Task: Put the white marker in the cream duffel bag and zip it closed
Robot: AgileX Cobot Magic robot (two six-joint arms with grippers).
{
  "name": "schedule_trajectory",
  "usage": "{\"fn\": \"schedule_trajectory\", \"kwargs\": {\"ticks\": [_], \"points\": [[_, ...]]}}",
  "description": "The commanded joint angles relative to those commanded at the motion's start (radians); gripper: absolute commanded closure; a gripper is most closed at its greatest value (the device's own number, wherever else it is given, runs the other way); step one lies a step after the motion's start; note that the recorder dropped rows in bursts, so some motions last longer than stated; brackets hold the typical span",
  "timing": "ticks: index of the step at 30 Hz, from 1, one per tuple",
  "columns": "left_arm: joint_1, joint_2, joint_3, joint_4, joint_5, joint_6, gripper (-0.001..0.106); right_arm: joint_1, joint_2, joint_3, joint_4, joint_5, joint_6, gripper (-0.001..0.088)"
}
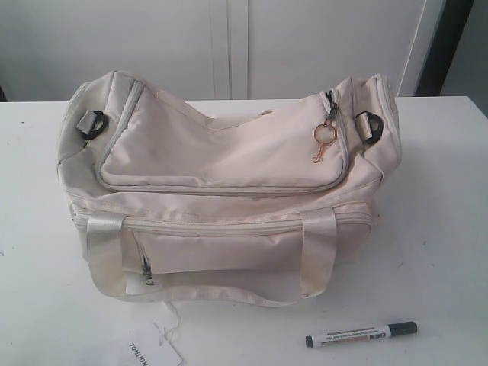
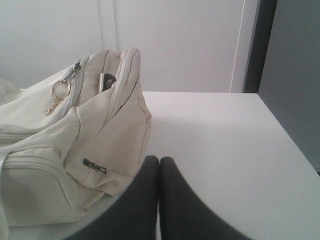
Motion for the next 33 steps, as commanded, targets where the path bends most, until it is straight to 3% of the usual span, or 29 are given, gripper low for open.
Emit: {"fn": "schedule_trajectory", "kwargs": {"ticks": [8,21,33], "points": [[0.000,0.000,0.000,0.000,0.000,0.000,0.105,0.000,0.000,0.000,0.000,-0.059,0.000,0.0868],[0.000,0.000,0.000,0.000,0.000,0.000,0.105,0.000,0.000,0.000,0.000,-0.447,0.000,0.0868],[0.000,0.000,0.000,0.000,0.000,0.000,0.105,0.000,0.000,-0.028,0.000,-0.430,-0.021,0.0868]]}}
